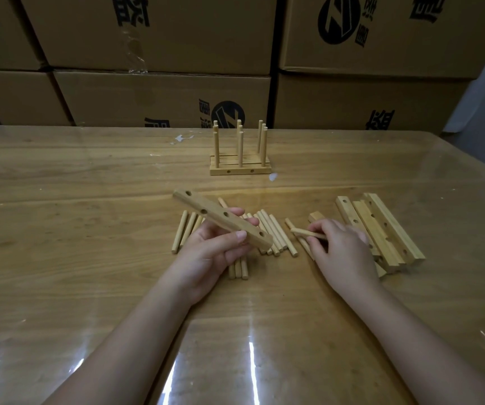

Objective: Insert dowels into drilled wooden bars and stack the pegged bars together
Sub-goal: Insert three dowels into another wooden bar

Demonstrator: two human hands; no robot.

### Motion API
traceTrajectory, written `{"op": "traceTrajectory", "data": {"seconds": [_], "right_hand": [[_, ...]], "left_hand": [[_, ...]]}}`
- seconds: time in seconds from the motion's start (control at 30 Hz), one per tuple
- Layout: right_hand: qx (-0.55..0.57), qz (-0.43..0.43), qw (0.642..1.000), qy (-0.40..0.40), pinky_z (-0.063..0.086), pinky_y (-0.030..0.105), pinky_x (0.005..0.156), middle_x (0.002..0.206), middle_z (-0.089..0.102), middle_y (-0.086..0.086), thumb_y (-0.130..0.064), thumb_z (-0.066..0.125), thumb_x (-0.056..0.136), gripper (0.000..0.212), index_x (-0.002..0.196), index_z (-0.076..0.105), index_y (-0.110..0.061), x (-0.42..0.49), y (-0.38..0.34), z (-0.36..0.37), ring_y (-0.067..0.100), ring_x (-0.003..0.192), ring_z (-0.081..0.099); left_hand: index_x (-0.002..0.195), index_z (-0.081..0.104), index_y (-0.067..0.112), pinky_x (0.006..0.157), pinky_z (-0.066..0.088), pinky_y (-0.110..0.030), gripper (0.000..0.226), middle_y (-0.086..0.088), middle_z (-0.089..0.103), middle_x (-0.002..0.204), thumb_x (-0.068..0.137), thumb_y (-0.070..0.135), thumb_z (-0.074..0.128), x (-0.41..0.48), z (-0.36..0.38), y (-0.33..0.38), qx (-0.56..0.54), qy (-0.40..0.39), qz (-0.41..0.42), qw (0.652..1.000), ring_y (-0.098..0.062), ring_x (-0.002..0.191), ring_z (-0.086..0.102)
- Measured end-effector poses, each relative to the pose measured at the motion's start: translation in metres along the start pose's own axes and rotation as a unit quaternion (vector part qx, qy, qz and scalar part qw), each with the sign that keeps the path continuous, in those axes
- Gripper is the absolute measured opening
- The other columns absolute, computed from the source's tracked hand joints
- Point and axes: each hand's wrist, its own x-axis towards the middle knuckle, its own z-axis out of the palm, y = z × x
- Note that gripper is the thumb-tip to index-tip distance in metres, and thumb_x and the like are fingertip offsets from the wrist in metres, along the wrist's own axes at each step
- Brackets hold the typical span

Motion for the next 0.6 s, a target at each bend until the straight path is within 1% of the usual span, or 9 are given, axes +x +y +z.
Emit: {"op": "traceTrajectory", "data": {"seconds": [0.1, 0.2, 0.27, 0.37, 0.43, 0.47, 0.53, 0.57, 0.6], "right_hand": [[-0.027, 0.019, 0.999, 0.014, 0.017, 0.033, 0.11, 0.104, 0.064, -0.008, -0.026, 0.053, 0.092, 0.017, 0.108, 0.059, -0.021, -0.0009, 0.001, 0.0012, 0.01, 0.1, 0.057], [-0.043, 0.024, 0.999, 0.019, 0.013, 0.039, 0.113, 0.104, 0.064, -0.006, -0.025, 0.052, 0.092, 0.018, 0.108, 0.058, -0.02, -0.0012, 0.0011, 0.0019, 0.012, 0.1, 0.058], [-0.032, 0.03, 0.998, 0.038, 0.013, 0.04, 0.112, 0.1, 0.065, -0.006, -0.025, 0.052, 0.092, 0.018, 0.108, 0.059, -0.019, -0.0017, 0.0022, 0.0008, 0.013, 0.099, 0.059], [0.032, 0.028, 0.995, 0.088, 0.024, 0.037, 0.103, 0.1, 0.065, -0.006, -0.025, 0.054, 0.091, 0.019, 0.108, 0.06, -0.018, -0.0018, 0.0032, -0.003, 0.014, 0.098, 0.058], [0.07, 0.013, 0.992, 0.108, 0.028, 0.033, 0.094, 0.1, 0.063, -0.007, -0.024, 0.055, 0.091, 0.019, 0.107, 0.062, -0.017, -0.0004, 0.0018, -0.0049, 0.013, 0.097, 0.057], [0.088, 0.003, 0.99, 0.111, 0.03, 0.033, 0.092, 0.099, 0.062, -0.007, -0.023, 0.056, 0.091, 0.018, 0.107, 0.063, -0.016, 0.0, 0.0009, -0.0054, 0.013, 0.095, 0.057], [0.119, -0.016, 0.987, 0.11, 0.037, 0.035, 0.091, 0.097, 0.059, -0.008, -0.021, 0.056, 0.091, 0.019, 0.107, 0.063, -0.014, -0.0008, -0.0006, -0.0059, 0.011, 0.091, 0.057], [0.133, -0.024, 0.985, 0.106, 0.042, 0.037, 0.088, 0.096, 0.058, -0.009, -0.021, 0.056, 0.091, 0.02, 0.108, 0.064, -0.014, -0.0015, -0.0008, -0.0063, 0.011, 0.089, 0.056], [0.148, -0.03, 0.983, 0.101, 0.046, 0.037, 0.084, 0.096, 0.057, -0.009, -0.021, 0.055, 0.091, 0.021, 0.109, 0.064, -0.014, -0.0023, -0.0009, -0.0068, 0.011, 0.087, 0.056]], "left_hand": [[0.116, 0.059, 0.011, 0.077, 0.056, -0.031, 0.049, -0.019, 0.069, 0.112, 0.068, 0.008, 0.071, 0.0003, -0.0007, 0.0022, 0.012, 0.0, -0.006, 1.0, -0.03, 0.104, 0.067], [0.122, 0.055, 0.009, 0.074, 0.056, -0.029, 0.052, -0.015, 0.071, 0.103, 0.072, 0.011, 0.068, -0.0005, -0.0027, 0.0029, 0.036, -0.026, -0.012, 0.999, -0.026, 0.096, 0.069], [0.125, 0.053, 0.008, 0.074, 0.056, -0.029, 0.054, -0.012, 0.072, 0.097, 0.073, 0.012, 0.067, -0.0012, -0.0029, 0.0022, 0.06, -0.04, -0.008, 0.997, -0.024, 0.093, 0.07], [0.125, 0.053, 0.011, 0.07, 0.055, -0.026, 0.052, -0.008, 0.072, 0.086, 0.074, 0.014, 0.062, -0.0016, -0.0004, -0.0008, 0.105, -0.049, -0.007, 0.993, -0.018, 0.085, 0.069], [0.124, 0.055, 0.01, 0.062, 0.053, -0.024, 0.048, -0.004, 0.067, 0.075, 0.077, 0.021, 0.059, -0.0006, 0.001, -0.0018, 0.126, -0.037, -0.015, 0.991, -0.014, 0.072, 0.066], [0.12, 0.056, 0.009, 0.056, 0.05, -0.023, 0.044, -0.003, 0.062, 0.07, 0.079, 0.025, 0.056, -0.0001, 0.0011, -0.0017, 0.126, -0.034, -0.02, 0.991, -0.014, 0.064, 0.062], [0.106, 0.054, 0.005, 0.048, 0.043, -0.023, 0.033, -0.003, 0.052, 0.059, 0.083, 0.027, 0.048, 0.0002, 0.0009, -0.0009, 0.115, -0.044, -0.022, 0.992, -0.013, 0.05, 0.05], [0.102, 0.05, 0.004, 0.045, 0.04, -0.022, 0.03, -0.003, 0.047, 0.055, 0.085, 0.028, 0.043, 0.0002, 0.001, -0.0009, 0.106, -0.05, -0.021, 0.993, -0.013, 0.046, 0.044], [0.103, 0.048, 0.004, 0.043, 0.038, -0.022, 0.03, -0.003, 0.043, 0.052, 0.087, 0.028, 0.039, 0.0004, 0.0014, -0.0013, 0.1, -0.054, -0.021, 0.993, -0.013, 0.043, 0.04]]}}
